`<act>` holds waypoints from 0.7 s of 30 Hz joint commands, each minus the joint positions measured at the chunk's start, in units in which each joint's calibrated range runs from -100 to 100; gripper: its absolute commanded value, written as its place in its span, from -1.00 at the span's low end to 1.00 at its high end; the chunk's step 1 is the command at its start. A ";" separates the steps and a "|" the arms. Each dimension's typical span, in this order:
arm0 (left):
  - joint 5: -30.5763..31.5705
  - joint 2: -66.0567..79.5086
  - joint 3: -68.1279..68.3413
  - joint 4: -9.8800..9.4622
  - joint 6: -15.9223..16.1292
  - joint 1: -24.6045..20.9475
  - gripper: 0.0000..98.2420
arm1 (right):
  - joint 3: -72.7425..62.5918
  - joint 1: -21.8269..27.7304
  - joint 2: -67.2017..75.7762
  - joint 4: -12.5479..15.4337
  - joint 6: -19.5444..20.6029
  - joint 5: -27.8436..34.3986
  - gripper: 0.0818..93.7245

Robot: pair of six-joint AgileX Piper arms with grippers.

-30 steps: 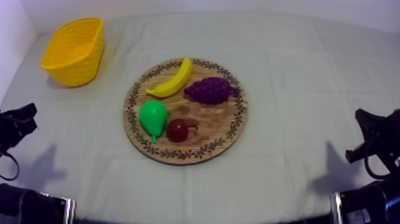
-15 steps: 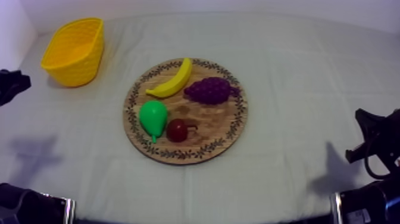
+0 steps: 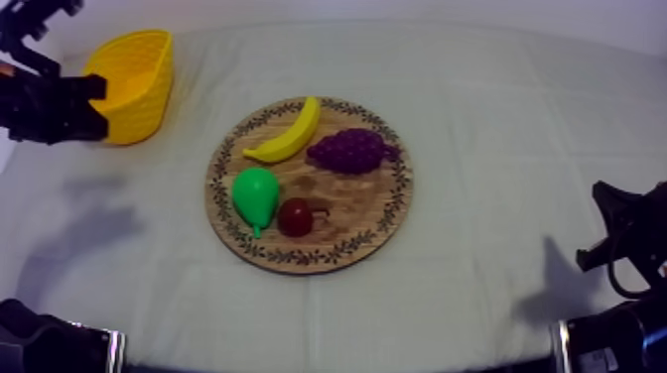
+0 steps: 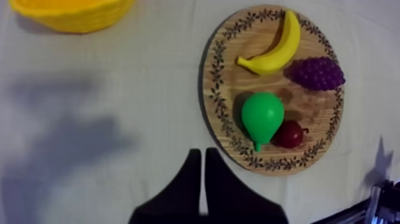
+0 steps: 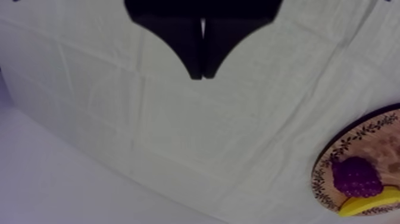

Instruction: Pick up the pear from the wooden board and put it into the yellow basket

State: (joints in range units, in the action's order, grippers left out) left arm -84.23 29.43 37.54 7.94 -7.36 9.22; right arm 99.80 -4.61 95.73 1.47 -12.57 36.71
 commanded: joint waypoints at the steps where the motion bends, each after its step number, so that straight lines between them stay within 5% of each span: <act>1: -0.11 -3.99 -0.04 0.10 -0.73 1.43 -1.00 | -0.02 0.01 0.03 0.07 -0.01 -0.01 -1.00; 10: 0.65 -12.32 -3.59 -0.57 -4.05 8.86 -1.00 | -0.02 0.01 0.03 0.07 -0.01 -0.01 -1.00; 21: 2.46 -21.16 -12.40 -1.30 -12.56 19.65 -1.00 | -0.02 0.01 0.03 0.07 -0.01 -0.01 -1.00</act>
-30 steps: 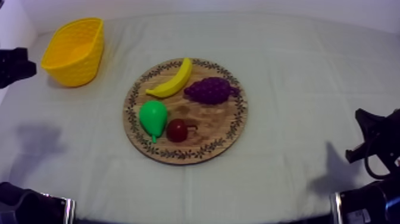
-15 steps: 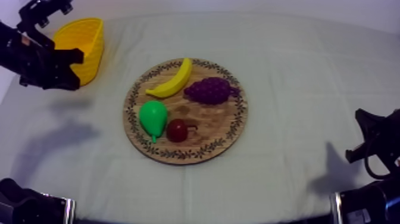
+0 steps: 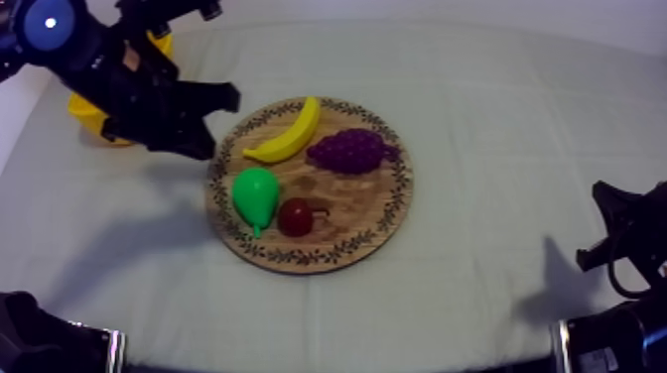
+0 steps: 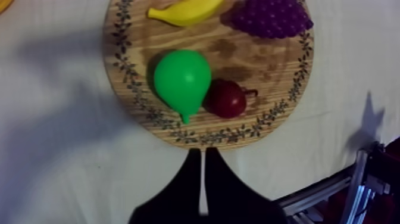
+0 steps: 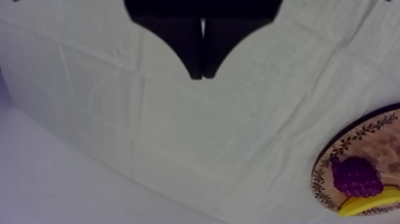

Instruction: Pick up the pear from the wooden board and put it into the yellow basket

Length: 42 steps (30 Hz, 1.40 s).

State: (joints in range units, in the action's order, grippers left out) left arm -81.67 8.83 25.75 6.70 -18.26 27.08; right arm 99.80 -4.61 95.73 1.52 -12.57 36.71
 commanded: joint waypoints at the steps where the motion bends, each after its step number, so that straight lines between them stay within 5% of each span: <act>1: -0.03 -1.12 -1.19 -0.05 -2.14 2.29 -1.00 | -0.02 0.01 0.03 0.02 -0.01 -0.01 -1.00; 13: -2.62 -1.33 -6.42 -1.81 -6.91 4.58 -0.88 | -0.02 0.01 0.03 0.02 -0.01 -0.01 -1.00; 21: -3.70 -0.72 -5.88 -2.58 -6.05 4.77 -0.21 | -0.02 0.01 0.03 0.02 -0.01 -0.01 -1.00; 42: -7.21 -2.93 -4.87 -2.71 -6.56 5.52 0.85 | -0.02 0.01 0.03 0.02 -0.05 -0.01 -1.00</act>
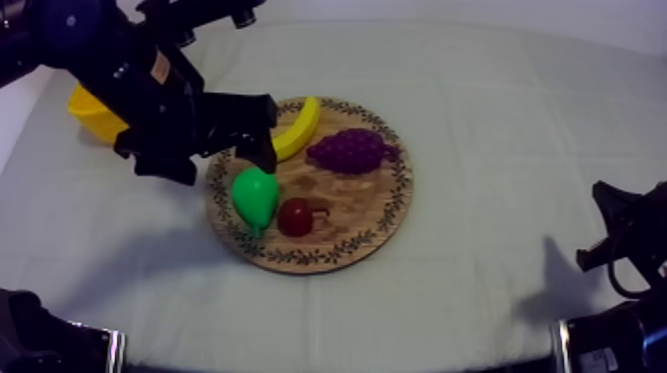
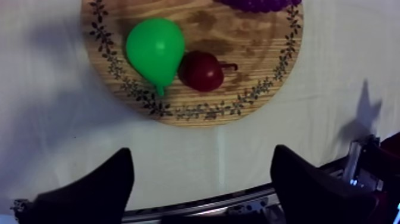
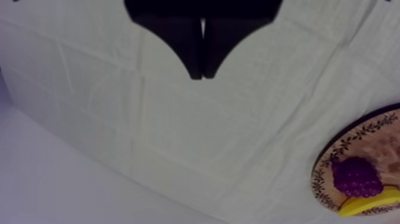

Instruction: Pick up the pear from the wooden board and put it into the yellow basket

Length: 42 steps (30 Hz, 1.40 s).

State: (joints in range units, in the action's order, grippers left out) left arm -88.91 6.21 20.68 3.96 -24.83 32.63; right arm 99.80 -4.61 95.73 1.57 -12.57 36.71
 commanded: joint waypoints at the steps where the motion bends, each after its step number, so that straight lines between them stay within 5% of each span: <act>1: 0.19 -0.77 0.43 0.01 0.08 -0.12 0.87 | -0.02 0.01 0.03 -0.03 -0.05 -0.01 -1.00; 19: 11.00 -16.85 3.63 1.32 3.12 -4.27 0.95 | -0.02 0.01 0.03 -0.03 -0.06 -0.01 -1.00; 30: 11.52 -30.75 -5.42 2.53 3.69 -5.19 0.94 | -0.02 0.01 0.03 -0.03 -0.06 -0.01 -1.00; 42: 11.97 -36.47 -8.64 3.32 3.49 -6.17 0.65 | -0.02 0.01 0.03 -0.03 -0.06 -0.01 -1.00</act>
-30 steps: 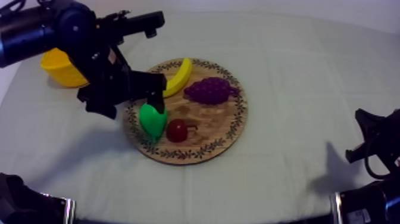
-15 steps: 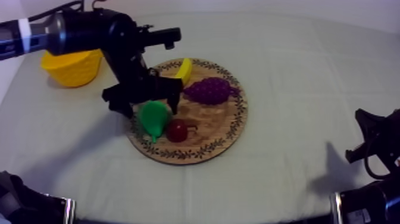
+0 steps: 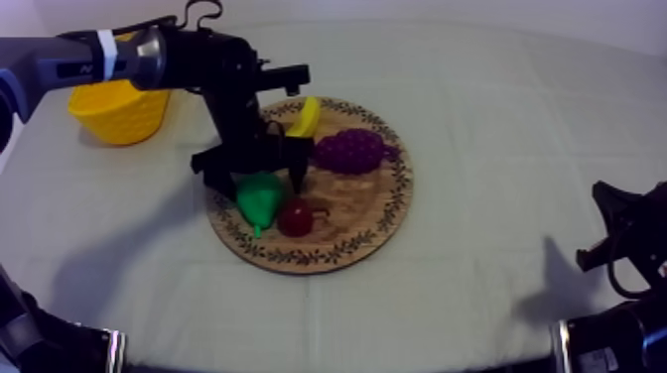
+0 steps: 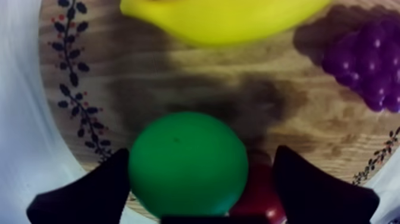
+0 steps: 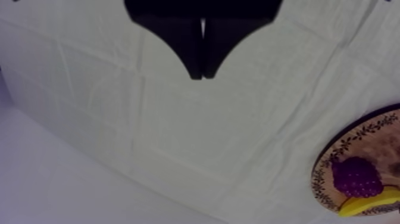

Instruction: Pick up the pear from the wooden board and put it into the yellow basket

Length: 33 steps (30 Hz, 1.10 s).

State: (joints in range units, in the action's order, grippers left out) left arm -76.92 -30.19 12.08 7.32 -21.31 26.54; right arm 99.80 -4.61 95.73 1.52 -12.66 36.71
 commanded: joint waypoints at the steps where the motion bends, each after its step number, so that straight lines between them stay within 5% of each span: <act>1: -0.01 -0.16 -0.04 -0.02 -0.03 -0.23 0.63 | -0.02 0.01 0.03 0.02 0.03 -0.01 -1.00; 18: 0.08 0.94 2.75 -0.50 0.22 -1.05 0.02 | -0.02 0.01 0.03 0.02 0.03 -0.01 -1.00; 33: 0.09 10.31 3.94 -0.05 3.67 -0.27 -0.03 | -0.02 0.01 0.03 0.02 0.03 -0.01 -1.00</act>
State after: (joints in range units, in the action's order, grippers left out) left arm -76.41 -21.53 16.17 7.20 -18.00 26.26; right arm 99.80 -4.61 95.73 1.52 -12.63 36.71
